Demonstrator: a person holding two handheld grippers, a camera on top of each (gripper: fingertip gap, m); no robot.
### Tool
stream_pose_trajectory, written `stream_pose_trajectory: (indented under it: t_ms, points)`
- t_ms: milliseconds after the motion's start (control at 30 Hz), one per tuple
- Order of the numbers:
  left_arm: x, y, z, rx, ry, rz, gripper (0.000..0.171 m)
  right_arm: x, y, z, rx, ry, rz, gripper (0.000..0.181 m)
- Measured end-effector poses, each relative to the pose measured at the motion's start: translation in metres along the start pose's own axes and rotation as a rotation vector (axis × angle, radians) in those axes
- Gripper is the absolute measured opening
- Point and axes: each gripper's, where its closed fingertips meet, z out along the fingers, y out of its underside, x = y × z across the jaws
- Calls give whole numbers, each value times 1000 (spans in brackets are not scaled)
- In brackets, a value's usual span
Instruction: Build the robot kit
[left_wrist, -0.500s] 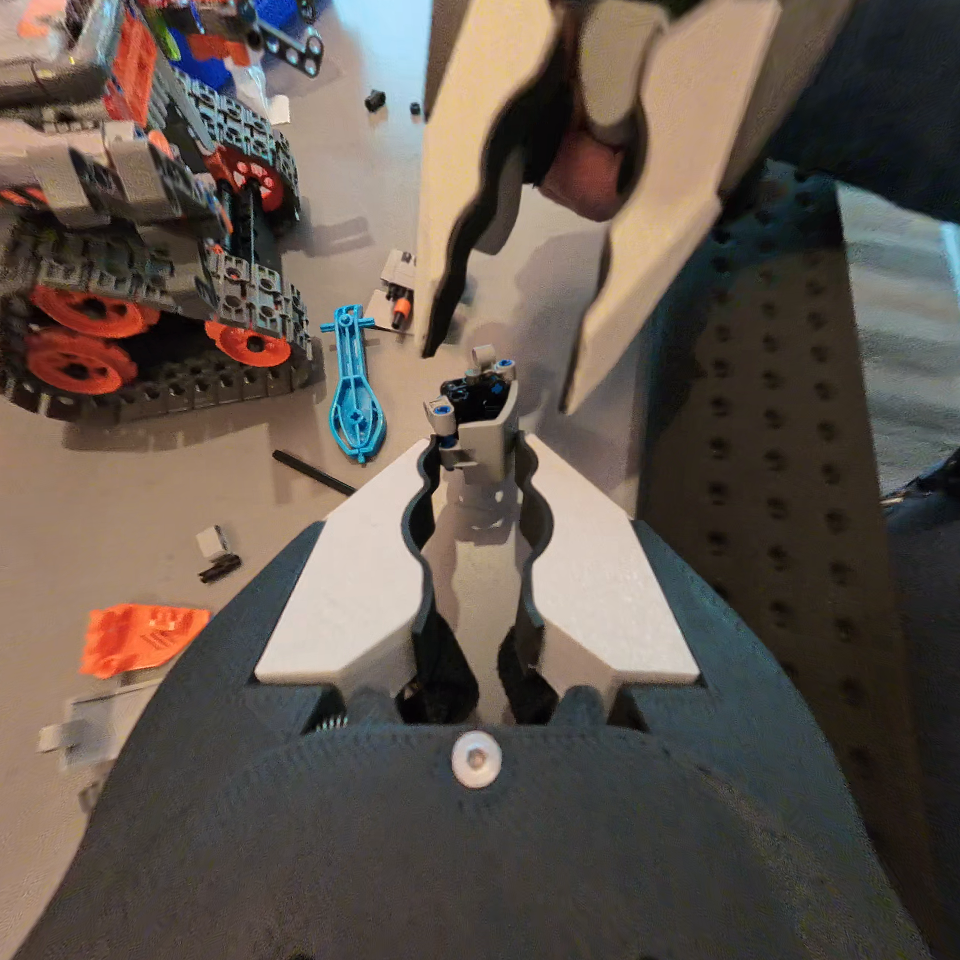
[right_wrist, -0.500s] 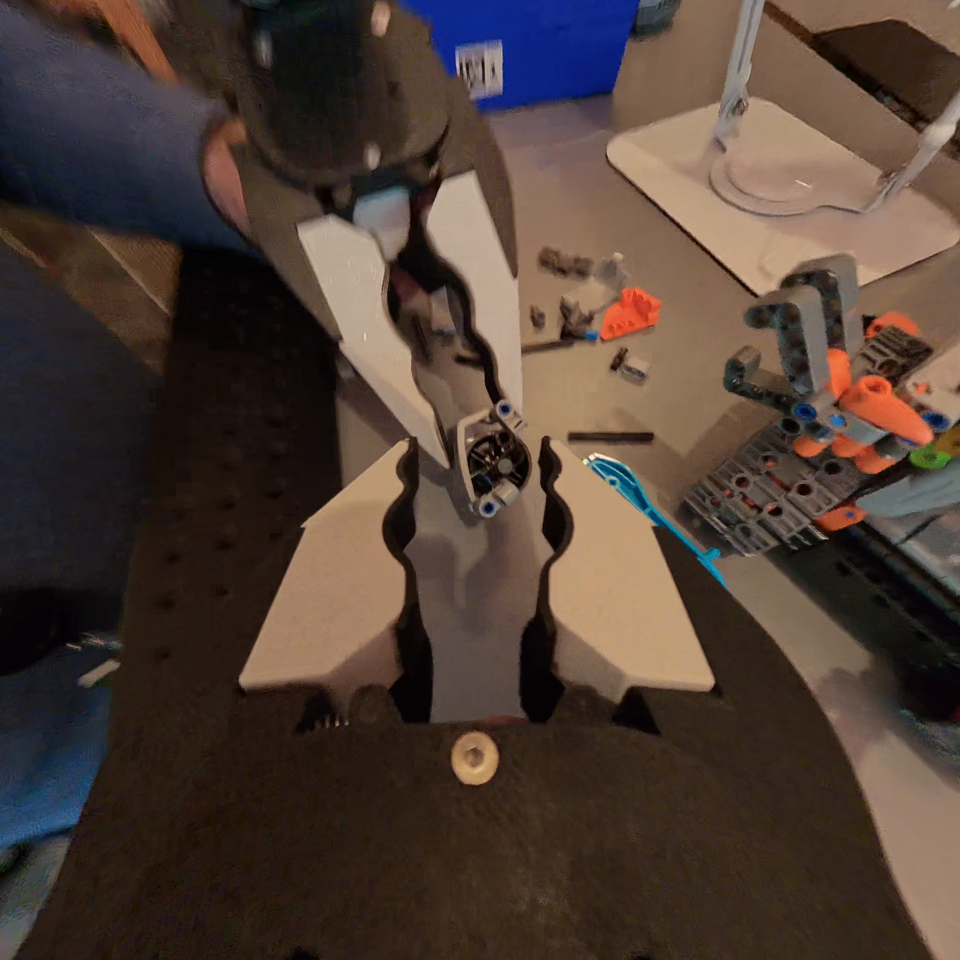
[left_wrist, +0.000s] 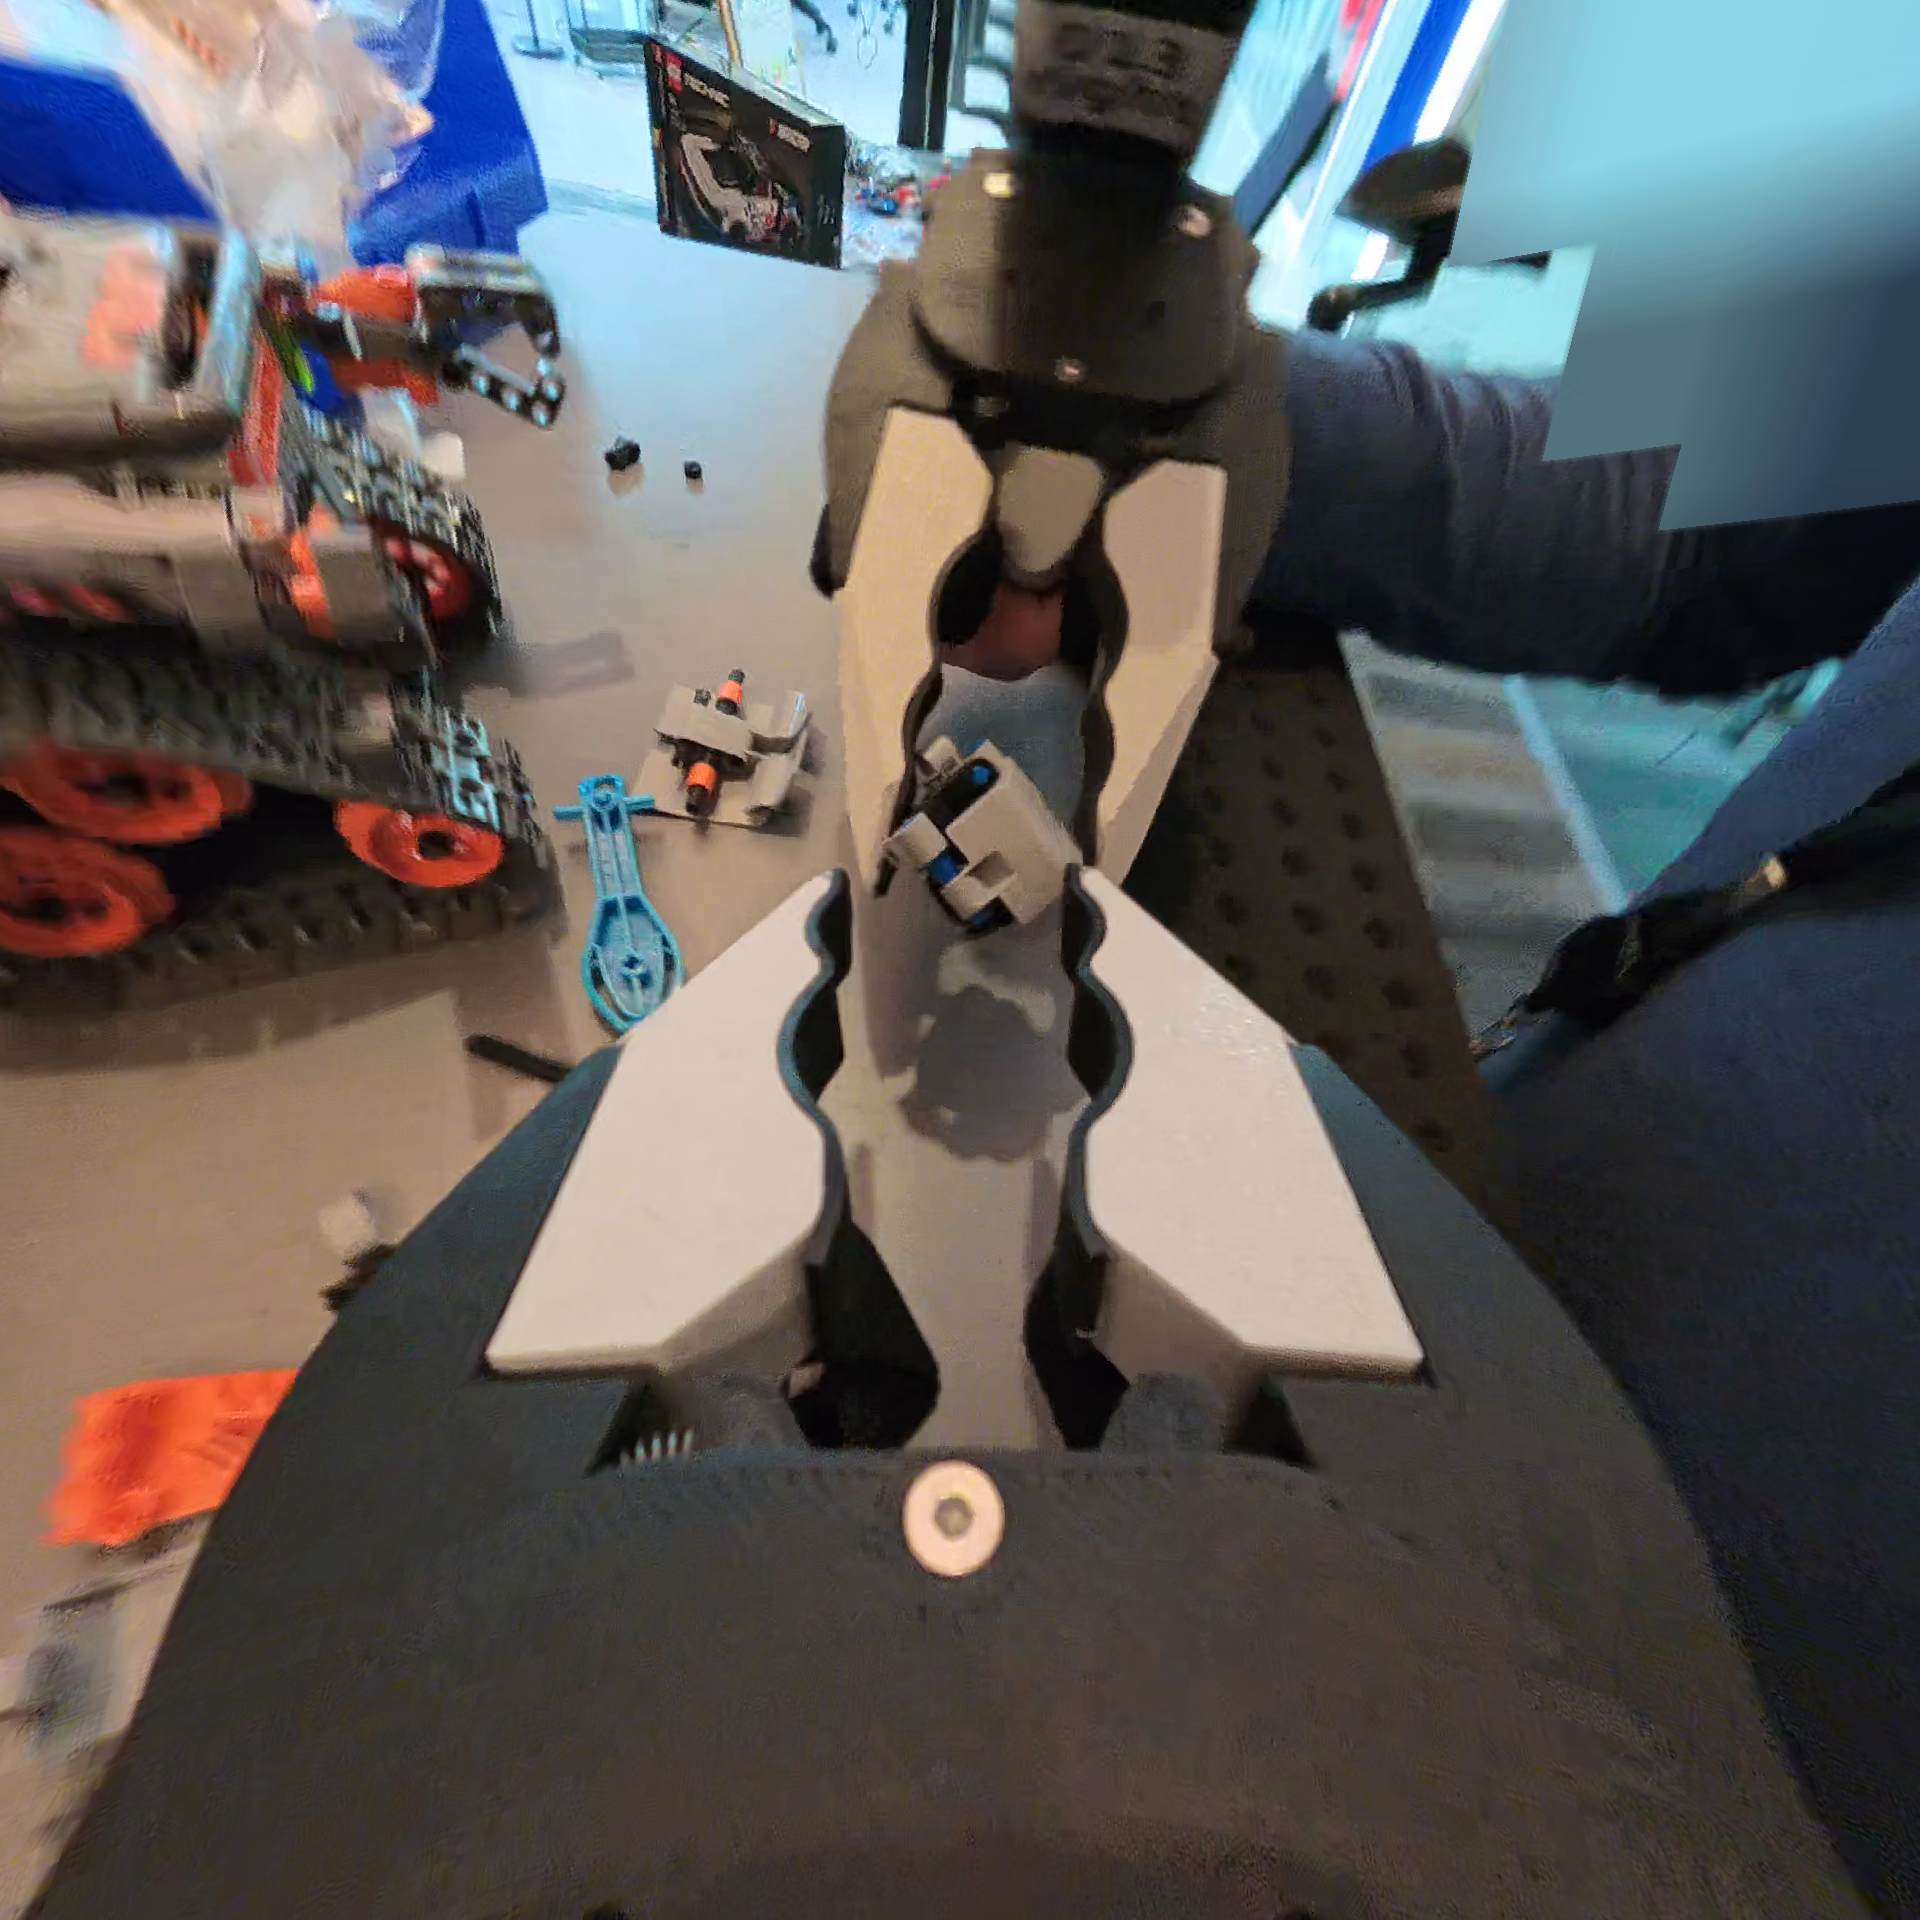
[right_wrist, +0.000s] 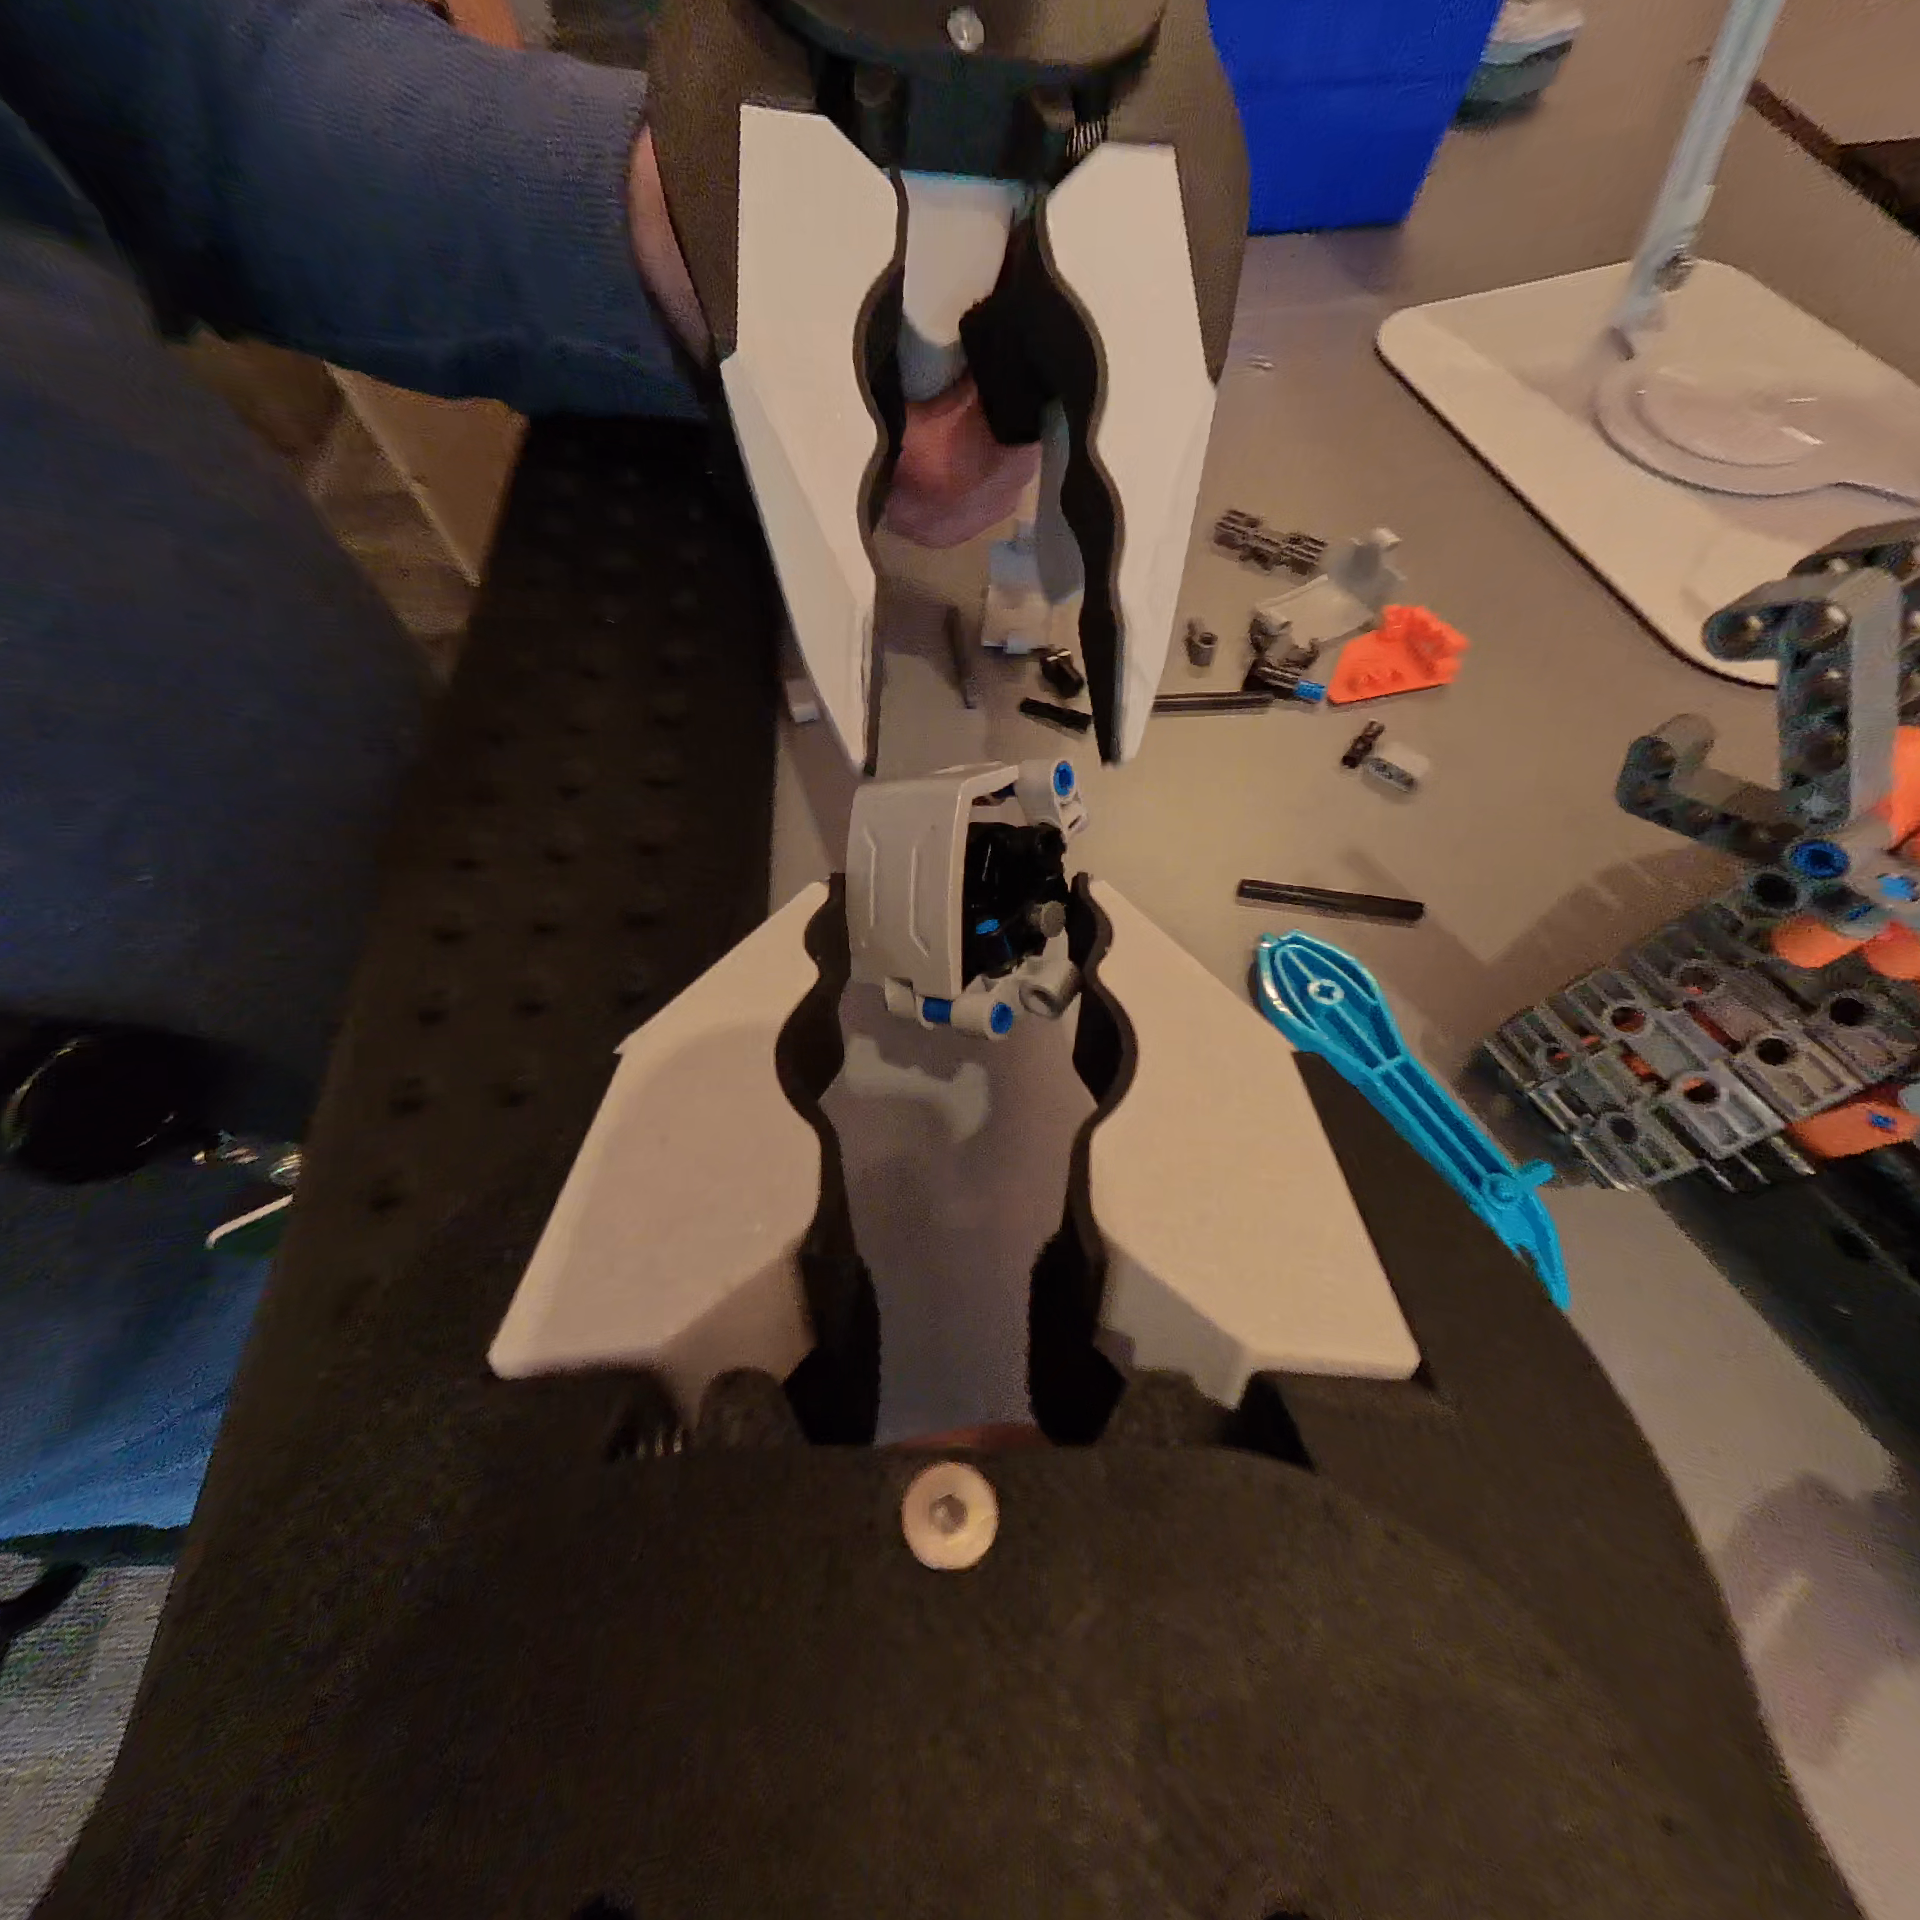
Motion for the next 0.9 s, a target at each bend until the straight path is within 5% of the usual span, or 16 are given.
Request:
stream_pose_trajectory:
  t_ms: [267,900]
  points:
    - [25,-4,-2,-81,78,304,36,-29,-10,-9,70,-241,-9,40]
    - [45,-1,8,-94,63,456,22,-48,-3,-9,28,-384,28,38]
